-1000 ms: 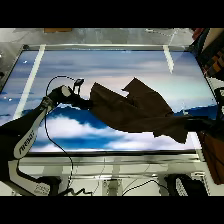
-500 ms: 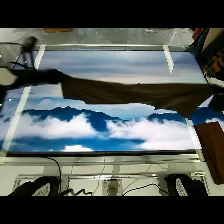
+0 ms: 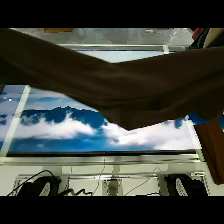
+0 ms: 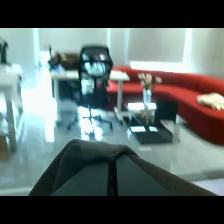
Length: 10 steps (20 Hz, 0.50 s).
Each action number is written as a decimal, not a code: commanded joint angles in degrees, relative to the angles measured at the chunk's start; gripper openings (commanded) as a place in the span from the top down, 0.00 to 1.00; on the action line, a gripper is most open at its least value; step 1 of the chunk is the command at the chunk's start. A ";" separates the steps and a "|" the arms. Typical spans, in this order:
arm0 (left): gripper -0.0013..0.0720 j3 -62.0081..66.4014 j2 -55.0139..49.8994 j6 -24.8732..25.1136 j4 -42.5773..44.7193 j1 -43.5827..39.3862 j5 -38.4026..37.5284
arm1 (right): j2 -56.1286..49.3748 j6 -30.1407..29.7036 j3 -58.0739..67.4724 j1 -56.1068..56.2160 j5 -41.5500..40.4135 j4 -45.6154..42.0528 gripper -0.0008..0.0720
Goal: Fold the clothes and pants, and hang the long-sleeved shirts on hangers.
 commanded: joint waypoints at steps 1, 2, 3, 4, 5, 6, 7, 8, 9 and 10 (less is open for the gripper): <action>0.97 0.00 4.66 -0.07 3.02 0.09 -6.10 | 0.00 -0.85 5.75 0.07 2.73 2.62 0.98; 0.97 -0.04 4.31 -0.72 3.02 0.09 -11.76 | -0.15 -0.85 5.86 0.04 2.73 2.47 0.98; 0.97 -0.44 3.56 -2.60 3.02 0.09 -17.00 | -0.72 -0.87 5.70 0.04 3.43 1.62 0.98; 0.97 -1.60 2.29 -5.18 2.99 0.09 -22.40 | -2.03 -0.85 5.29 0.04 5.40 -0.22 0.98; 0.97 -3.37 1.05 -6.86 2.97 0.07 -26.36 | -3.69 -0.81 4.28 0.07 7.63 -2.56 0.98; 0.97 -6.23 -0.79 -7.10 2.99 0.07 -28.68 | -5.79 -0.37 2.27 0.07 9.11 -4.20 0.98; 0.96 -9.53 -2.71 -7.10 2.99 0.07 -28.57 | -8.02 -0.07 -0.04 0.07 9.55 -4.44 0.98; 0.97 -13.25 -5.25 -7.13 2.95 0.07 -27.21 | -11.21 0.48 -2.62 0.07 9.11 -3.91 0.98; 0.96 -16.94 -8.20 -7.15 2.03 0.07 -25.20 | -14.69 0.72 -4.83 0.07 8.63 -3.10 0.98; 0.96 -20.22 -11.32 -7.13 -0.24 0.07 -22.93 | -18.97 0.72 -6.80 0.07 8.04 -1.95 0.97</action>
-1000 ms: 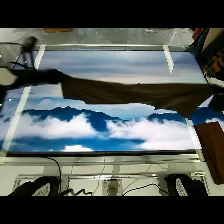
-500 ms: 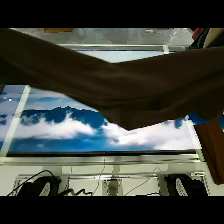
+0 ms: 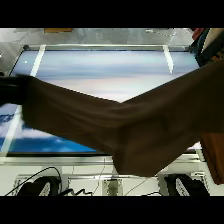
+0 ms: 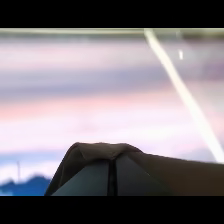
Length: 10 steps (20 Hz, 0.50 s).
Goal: Fold the clothes and pants, and hang the long-sleeved shirts on hangers.
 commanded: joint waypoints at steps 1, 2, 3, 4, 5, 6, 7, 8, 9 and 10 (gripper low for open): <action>0.96 -10.86 -9.40 -1.07 -5.92 -0.02 2.69 | -12.39 0.79 -6.25 0.04 -0.31 2.36 0.97; 0.96 -13.64 -13.46 -1.01 -10.73 -0.09 5.66 | -16.96 0.76 -7.10 0.09 -1.64 3.91 0.97; 0.96 -15.50 -17.57 -0.81 -14.58 -0.15 8.63 | -22.21 0.76 -7.21 0.09 -3.28 5.42 0.97; 0.96 -16.46 -22.18 -0.83 -16.26 -0.39 11.80 | -26.80 0.76 -7.21 0.09 -6.01 6.21 0.97; 0.96 -16.52 -26.47 -0.83 -16.63 -0.66 14.16 | -31.26 0.76 -7.21 0.09 -9.29 7.28 0.97; 0.96 -16.52 -30.60 -0.83 -17.16 -0.66 16.96 | -34.84 0.76 -7.21 0.09 -12.37 8.85 0.97; 0.96 -16.50 -34.07 -0.81 -19.10 -0.66 19.52 | -38.03 0.76 -7.21 0.09 -15.43 11.28 0.97; 0.96 -16.50 -36.54 -0.81 -21.27 -0.66 22.18 | -40.61 0.76 -7.21 0.09 -18.40 14.40 0.97; 0.96 -16.48 -38.53 -0.81 -23.89 -0.70 25.03 | -42.53 0.76 -7.21 0.11 -21.22 17.16 0.97; 0.96 -16.46 -40.15 -0.81 -26.97 -0.81 28.44 | -44.13 0.76 -7.21 0.42 -24.35 19.30 0.97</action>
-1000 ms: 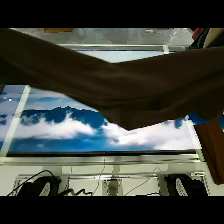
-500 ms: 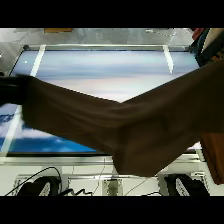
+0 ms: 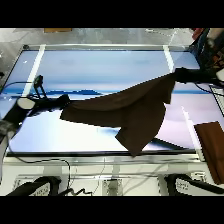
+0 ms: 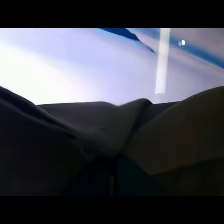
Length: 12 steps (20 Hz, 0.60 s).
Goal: Fold the clothes and pants, and hang the long-sleeved shirts on hangers.
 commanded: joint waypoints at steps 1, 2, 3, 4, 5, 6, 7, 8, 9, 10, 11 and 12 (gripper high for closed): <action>0.96 -0.79 -8.15 0.07 -10.45 -0.39 13.00 | -8.39 0.02 -0.28 0.85 -12.26 8.11 0.97; 0.96 -0.72 -8.66 0.07 -11.93 -0.57 16.28 | -9.20 0.02 -0.28 1.68 -14.88 8.09 0.97; 0.96 -0.66 -8.72 0.04 -12.50 -0.85 19.93 | -9.62 0.02 -0.28 2.62 -16.79 8.09 0.97; 0.96 -0.61 -8.61 0.04 -12.46 -1.25 22.75 | -9.73 0.00 -0.28 3.74 -18.71 7.91 0.97; 0.94 -0.59 -8.61 0.04 -12.46 -1.33 25.07 | -9.66 0.00 -0.28 4.72 -19.93 7.52 0.94; 0.81 -0.59 -8.63 0.04 -12.41 -1.38 26.03 | -9.66 0.02 -0.26 5.51 -20.35 7.19 0.64; 0.59 -0.59 -8.63 0.04 -12.22 -1.29 25.99 | -9.66 0.02 -0.28 5.92 -20.31 7.06 0.21; 0.19 -0.59 -8.59 0.07 -11.19 -1.18 25.94 | -9.64 0.02 -0.26 6.14 -20.28 6.73 0.02; 0.04 -0.59 -8.39 0.17 -8.74 -1.09 25.94 | -9.46 0.02 -0.24 5.99 -19.61 5.86 0.04; 0.03 -0.59 -7.65 1.62 -5.09 -0.92 25.83 | -9.07 0.02 -0.09 5.53 -17.88 3.23 0.04; 0.03 -0.59 -6.43 3.28 -1.01 -0.57 25.14 | -8.35 0.04 -0.11 4.90 -15.45 -0.02 0.05; 0.03 -0.59 -4.52 4.98 3.89 -0.04 23.96 | -7.58 0.11 -0.09 3.76 -12.00 -3.63 0.06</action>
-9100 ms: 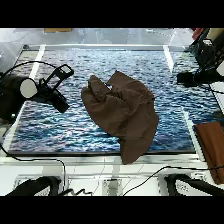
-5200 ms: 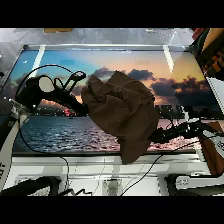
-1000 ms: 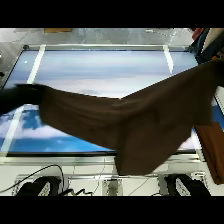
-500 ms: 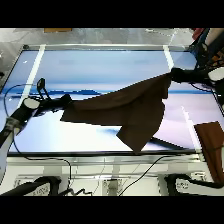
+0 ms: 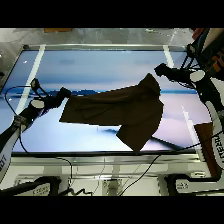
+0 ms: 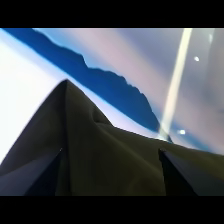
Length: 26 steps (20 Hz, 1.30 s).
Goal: Fold the clothes and pants, and hang the long-sleeved shirts on hangers.
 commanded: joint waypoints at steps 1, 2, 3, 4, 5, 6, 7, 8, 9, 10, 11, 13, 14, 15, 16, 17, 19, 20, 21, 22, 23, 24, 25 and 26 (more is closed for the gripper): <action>0.03 0.00 4.57 4.55 14.40 1.33 -1.55 | 1.75 0.17 0.09 -2.60 8.76 -10.38 0.18; 0.03 0.00 7.21 4.50 19.26 2.12 -3.65 | 2.40 0.15 0.07 -4.79 14.25 -13.77 0.36; 0.03 0.00 10.27 4.50 23.69 3.02 -5.64 | 2.82 0.07 0.07 -7.04 20.50 -16.04 0.49; 0.03 0.00 13.49 4.50 27.06 3.98 -7.69 | 2.89 -0.20 0.07 -9.57 28.72 -17.25 0.60; 0.03 -0.02 16.48 4.50 29.44 4.87 -9.86 | 2.71 -2.08 -0.02 -11.74 36.46 -17.22 0.71; 0.03 -0.02 19.37 4.48 31.12 5.73 -12.02 | 2.69 -5.60 -0.72 -13.66 43.67 -16.68 0.74; 0.03 -0.02 22.34 4.48 31.98 6.60 -14.03 | 2.71 -8.13 -1.99 -15.19 48.70 -15.43 0.74; 0.03 -0.02 24.94 4.48 32.13 7.28 -15.45 | 2.86 -9.73 -4.39 -16.70 51.76 -12.13 0.74; 0.03 -0.02 27.08 4.48 32.13 7.78 -16.35 | 3.21 -10.40 -7.74 -18.12 51.93 -7.34 0.74; 0.03 -0.02 29.03 4.48 32.13 8.17 -16.63 | 3.50 -11.93 -11.98 -19.28 52.46 -2.49 0.74; 0.03 -0.02 30.67 4.48 32.17 8.28 -16.61 | 3.72 -14.14 -16.55 -19.89 53.62 0.22 0.74; 0.03 -0.02 33.00 4.48 32.44 8.26 -16.61 | 4.26 -17.64 -25.29 -20.00 54.16 2.08 0.74; 0.03 -0.02 33.83 4.48 32.44 8.26 -16.61 | 4.55 -19.47 -29.14 -19.96 53.48 3.91 0.74; 0.03 -0.02 34.32 4.48 32.37 8.26 -16.61 | 4.61 -20.09 -32.70 -19.96 51.98 5.60 0.74; 0.03 -0.02 34.49 4.44 32.33 8.24 -16.59 | 4.61 -20.04 -35.50 -19.93 49.35 6.21 0.70; 0.03 -0.02 34.45 4.17 32.33 8.24 -16.61 | 4.61 -19.93 -37.79 -19.96 45.24 6.23 0.57; 0.03 -0.02 34.36 4.04 32.33 8.24 -16.61 | 4.61 -16.63 -40.68 -19.93 36.06 7.21 0.37; 0.03 -0.02 34.36 4.04 32.33 8.24 -16.61 | 4.61 -14.60 -41.38 -19.93 32.09 8.52 0.37; 0.03 -0.02 34.36 4.04 32.33 8.24 -16.61 | 4.59 -13.97 -41.79 -19.93 28.87 10.27 0.38; 0.03 -0.02 34.36 4.04 32.33 8.24 -16.61 | 4.59 -13.92 -41.77 -19.85 26.47 11.45 0.39; 0.03 -0.02 34.36 4.04 32.33 8.24 -16.61 | 4.59 -13.90 -41.77 -19.82 24.39 12.20 0.47; 0.03 -0.02 34.36 4.04 32.33 8.24 -16.61 | 4.59 -13.35 -41.77 -19.82 22.51 12.63 0.52; 0.03 -0.02 34.36 4.04 32.33 8.24 -16.61 | 4.59 -13.11 -41.77 -19.82 20.74 12.90 0.53; 0.03 -0.04 34.34 4.02 32.33 8.24 -16.61 | 4.57 -13.11 -41.77 -19.82 19.28 13.62 0.53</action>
